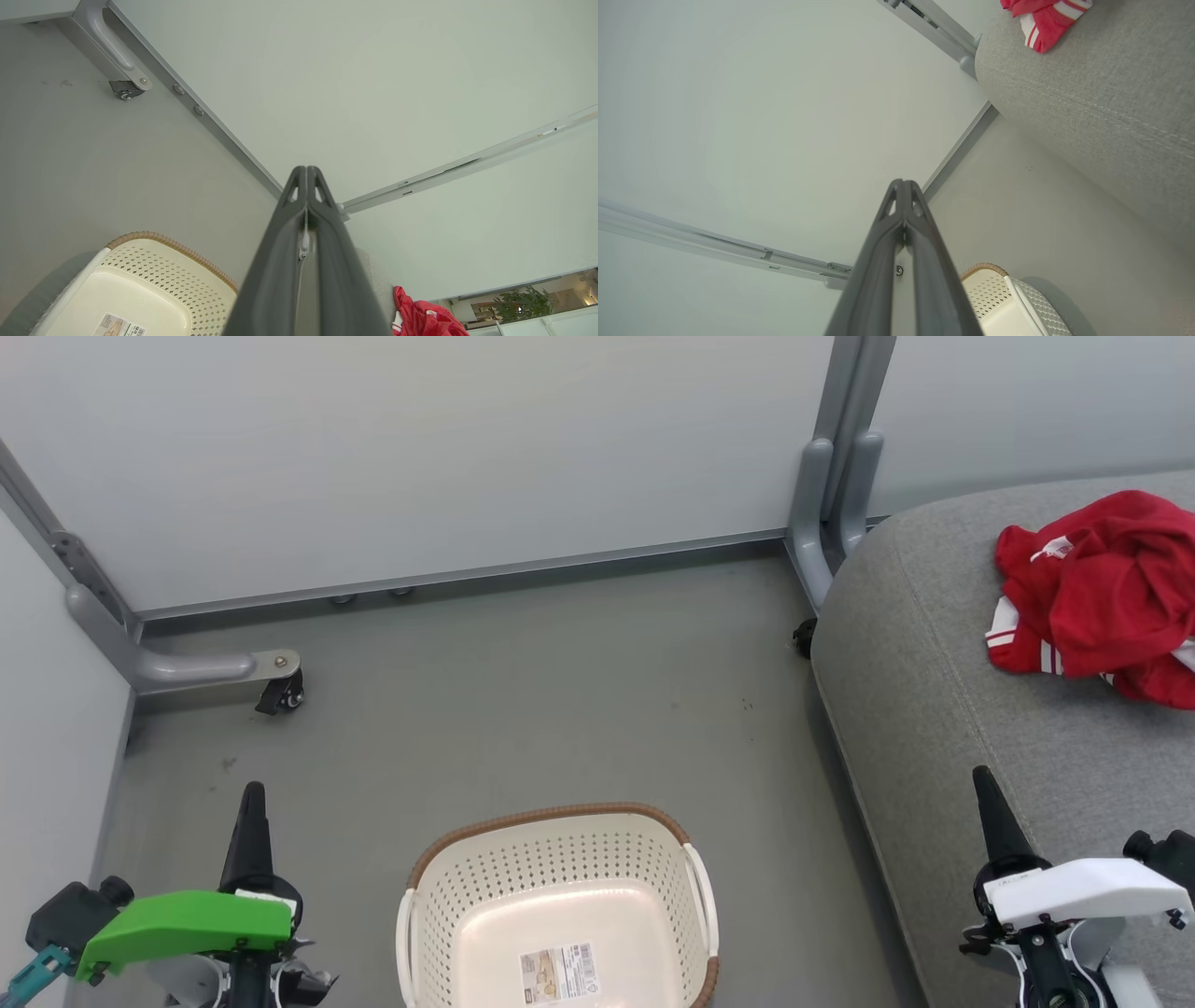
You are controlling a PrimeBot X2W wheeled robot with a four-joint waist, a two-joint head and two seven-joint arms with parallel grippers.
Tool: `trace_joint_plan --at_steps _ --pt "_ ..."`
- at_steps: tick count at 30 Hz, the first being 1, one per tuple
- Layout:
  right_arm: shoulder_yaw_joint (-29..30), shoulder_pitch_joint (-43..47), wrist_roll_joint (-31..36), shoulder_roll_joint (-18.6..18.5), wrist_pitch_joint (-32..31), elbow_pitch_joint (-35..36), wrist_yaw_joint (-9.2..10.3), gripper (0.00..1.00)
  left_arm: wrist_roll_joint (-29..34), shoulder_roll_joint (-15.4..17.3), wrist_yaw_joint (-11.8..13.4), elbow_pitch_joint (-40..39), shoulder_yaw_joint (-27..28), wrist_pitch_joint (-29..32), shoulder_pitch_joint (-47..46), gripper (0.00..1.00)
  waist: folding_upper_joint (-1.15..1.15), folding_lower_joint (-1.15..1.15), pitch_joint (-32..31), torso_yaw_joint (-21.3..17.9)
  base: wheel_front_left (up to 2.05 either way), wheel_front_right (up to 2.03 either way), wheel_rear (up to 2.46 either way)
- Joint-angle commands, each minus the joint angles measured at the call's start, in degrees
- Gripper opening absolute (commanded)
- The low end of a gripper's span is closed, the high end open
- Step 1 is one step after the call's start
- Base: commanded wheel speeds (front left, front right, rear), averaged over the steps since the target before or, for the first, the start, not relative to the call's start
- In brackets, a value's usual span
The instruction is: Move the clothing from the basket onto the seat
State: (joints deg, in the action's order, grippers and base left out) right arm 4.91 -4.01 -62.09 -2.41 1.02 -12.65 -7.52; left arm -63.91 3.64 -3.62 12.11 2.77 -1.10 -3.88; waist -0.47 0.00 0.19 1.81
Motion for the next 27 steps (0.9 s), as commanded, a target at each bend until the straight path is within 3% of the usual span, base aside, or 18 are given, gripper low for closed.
trace_joint_plan --at_steps 1,27 --pt "0.27 -1.09 -1.62 -0.43 -0.39 0.23 0.03 0.00 -1.39 0.06 -0.49 -0.59 0.41 0.34 -1.44 0.00 0.24 0.00 -0.01 -0.04 0.00 0.00 0.00" --pt "1.04 -2.34 -16.24 -0.57 -4.12 -0.96 0.04 0.00 -15.16 -0.35 -1.11 -0.55 2.25 4.14 -2.22 0.00 0.34 0.00 -0.12 -0.83 0.00 0.00 0.00"
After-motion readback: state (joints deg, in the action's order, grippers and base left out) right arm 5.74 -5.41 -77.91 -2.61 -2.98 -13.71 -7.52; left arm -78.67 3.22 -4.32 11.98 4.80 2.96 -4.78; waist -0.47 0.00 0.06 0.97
